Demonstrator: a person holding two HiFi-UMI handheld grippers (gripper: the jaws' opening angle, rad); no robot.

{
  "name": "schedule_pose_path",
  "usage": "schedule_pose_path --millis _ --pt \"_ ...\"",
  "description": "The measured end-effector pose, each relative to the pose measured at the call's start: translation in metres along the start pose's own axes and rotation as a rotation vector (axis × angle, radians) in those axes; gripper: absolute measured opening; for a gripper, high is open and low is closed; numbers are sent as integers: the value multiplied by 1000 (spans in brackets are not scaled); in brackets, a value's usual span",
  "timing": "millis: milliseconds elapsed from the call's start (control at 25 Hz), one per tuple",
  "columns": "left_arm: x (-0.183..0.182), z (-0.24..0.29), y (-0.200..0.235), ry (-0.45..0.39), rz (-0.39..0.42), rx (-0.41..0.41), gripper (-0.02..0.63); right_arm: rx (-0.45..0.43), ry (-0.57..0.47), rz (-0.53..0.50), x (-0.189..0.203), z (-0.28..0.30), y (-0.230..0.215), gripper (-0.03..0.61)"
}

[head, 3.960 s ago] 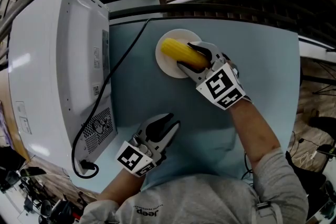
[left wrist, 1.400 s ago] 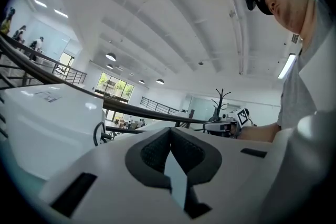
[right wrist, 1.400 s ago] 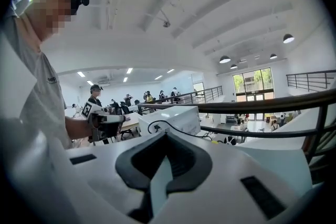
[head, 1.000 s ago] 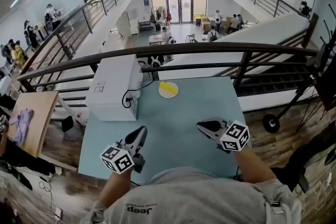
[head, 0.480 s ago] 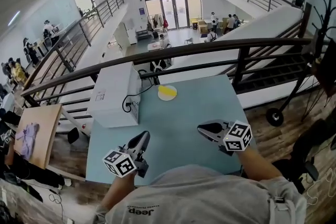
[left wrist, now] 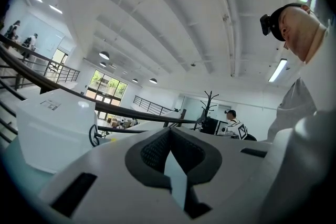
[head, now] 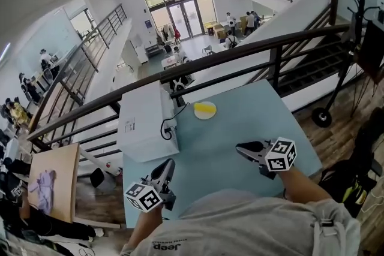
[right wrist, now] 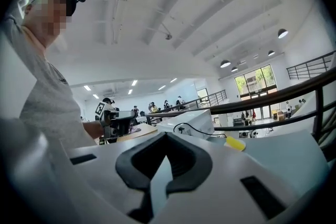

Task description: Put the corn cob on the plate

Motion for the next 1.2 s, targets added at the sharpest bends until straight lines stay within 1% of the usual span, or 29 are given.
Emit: schedule_pose_path --millis 160,400,800,1040,1200 --pt "0 1 11 -13 1 20 18 -9 -5 1 -8 10 3 18" --pt "13 15 5 -46 -29 10 18 1 13 13 -11 -5 -15 18" --pt "8 25 2 -31 -18 -7 19 15 -20 59 -15 -6 -36 17" --pt "11 19 0 -29 -19 -22 18 8 -11 17 -14 -2 -31 17" --pt "10 16 -1 -26 -20 -19 18 10 -12 9 -15 -4 -27 17"
Point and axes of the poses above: the fingertips, and each gripper's own axes: z forward along the fingers, y to its left, x out of its underside, the point moved 9 cm from there along -z, backward along the fingers, and after that the axes turned 11 degrees about x, right-handed, at the moved point
